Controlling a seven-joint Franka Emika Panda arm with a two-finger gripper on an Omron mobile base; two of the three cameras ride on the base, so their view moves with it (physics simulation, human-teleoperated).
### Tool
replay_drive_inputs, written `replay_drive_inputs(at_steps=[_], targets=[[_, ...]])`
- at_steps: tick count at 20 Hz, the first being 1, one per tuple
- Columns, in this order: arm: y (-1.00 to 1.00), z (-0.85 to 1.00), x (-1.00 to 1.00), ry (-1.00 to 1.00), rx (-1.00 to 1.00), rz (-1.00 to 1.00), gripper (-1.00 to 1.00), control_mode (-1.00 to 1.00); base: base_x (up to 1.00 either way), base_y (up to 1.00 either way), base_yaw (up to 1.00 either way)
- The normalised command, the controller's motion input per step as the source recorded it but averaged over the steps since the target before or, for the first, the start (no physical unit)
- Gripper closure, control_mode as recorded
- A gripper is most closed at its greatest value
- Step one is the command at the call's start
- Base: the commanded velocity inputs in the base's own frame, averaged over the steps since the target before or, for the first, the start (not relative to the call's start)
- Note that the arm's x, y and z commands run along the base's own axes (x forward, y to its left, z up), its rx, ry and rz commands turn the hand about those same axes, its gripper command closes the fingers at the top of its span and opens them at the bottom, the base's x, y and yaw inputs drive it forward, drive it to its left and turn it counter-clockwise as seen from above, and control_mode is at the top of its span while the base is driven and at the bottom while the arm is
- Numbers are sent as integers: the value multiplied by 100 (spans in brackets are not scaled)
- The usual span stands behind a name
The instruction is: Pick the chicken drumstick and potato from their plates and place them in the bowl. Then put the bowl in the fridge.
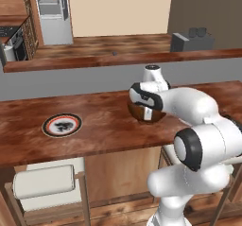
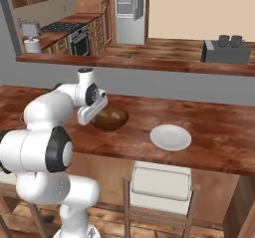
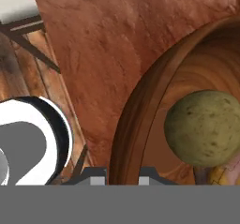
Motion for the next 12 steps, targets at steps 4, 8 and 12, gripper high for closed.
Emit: replay_drive_inputs(at_steps=[4, 8, 12], targets=[[-3, 22, -51, -6, 0, 59, 100, -100, 0, 0, 0], [-5, 31, -35, 0, 0, 59, 100, -100, 0, 0, 0], [-5, 51, -20, 3, 0, 45, 100, -100, 0, 0, 0]])
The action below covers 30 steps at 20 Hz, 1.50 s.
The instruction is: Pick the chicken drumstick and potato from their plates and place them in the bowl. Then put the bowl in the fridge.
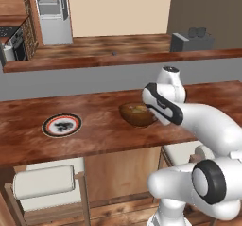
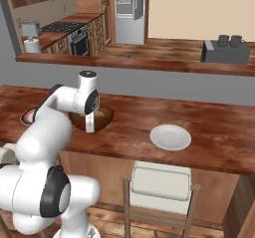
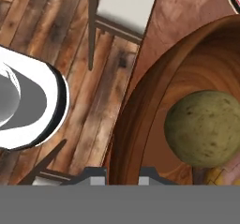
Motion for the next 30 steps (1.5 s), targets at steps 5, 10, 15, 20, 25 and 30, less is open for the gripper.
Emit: replay_drive_inputs(at_steps=[5, 10, 15, 20, 25, 30], targets=[[-4, 43, -27, 0, 0, 35, 100, -100, 0, 0, 0], [-1, 13, -25, 0, 0, 7, 100, -100, 0, 0, 0], [2, 3, -22, 0, 0, -22, 100, -100, 0, 0, 0], [7, -5, -12, -13, 0, -41, 100, -100, 0, 0, 0], [2, -1, -1, -5, 2, -12, 100, -100, 0, 0, 0], [0, 0, 0, 0, 0, 0, 100, -100, 0, 0, 0]])
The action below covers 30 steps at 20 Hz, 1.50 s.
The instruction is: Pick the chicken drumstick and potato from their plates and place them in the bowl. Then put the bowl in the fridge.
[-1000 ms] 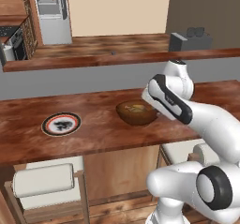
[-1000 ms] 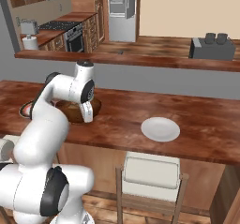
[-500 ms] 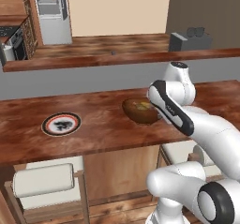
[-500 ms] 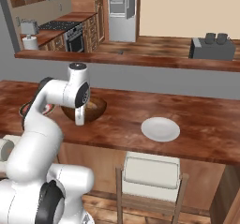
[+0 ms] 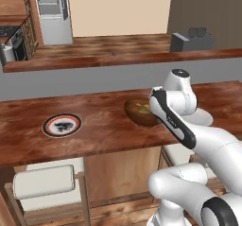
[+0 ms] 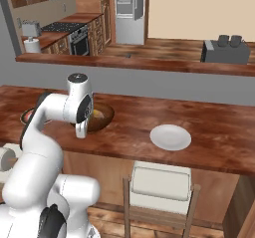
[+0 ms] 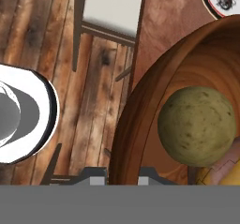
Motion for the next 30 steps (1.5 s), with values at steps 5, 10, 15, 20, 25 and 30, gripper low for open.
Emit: replay_drive_inputs(at_steps=[5, 10, 15, 20, 25, 30], targets=[[0, 0, 0, 0, 0, 0, 100, -100, 0, 0, 0], [0, 0, 0, 0, 0, 0, 100, -100, 0, 0, 0], [0, 0, 0, 0, 0, 0, 100, 100, 0, 0, 0], [0, 0, 0, 0, 0, 0, 100, 100, 0, 0, 0], [0, 0, 0, 0, 0, 0, 100, 100, -1, 0, 0], [0, 0, 0, 0, 0, 0, 100, 100, -64, -7, 1]])
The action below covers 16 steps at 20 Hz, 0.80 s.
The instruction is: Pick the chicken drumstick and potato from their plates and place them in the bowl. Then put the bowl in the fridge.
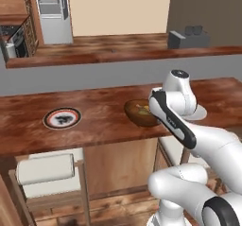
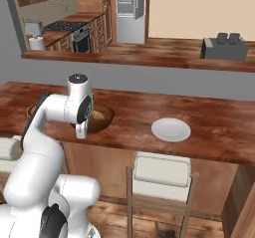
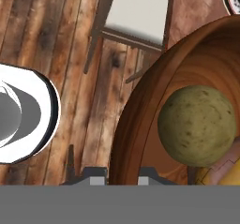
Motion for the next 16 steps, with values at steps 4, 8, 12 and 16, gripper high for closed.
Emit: replay_drive_inputs(at_steps=[4, 8, 12, 16], targets=[[0, 0, 0, 0, 0, 0, 100, 100, -76, -19, 0], [0, 0, 0, 0, 0, 0, 100, 100, -36, -12, -38], [0, 0, 0, 0, 0, 0, 100, 100, 2, 0, -81], [0, 0, 0, 0, 0, 0, 100, 100, 4, 0, -82]])
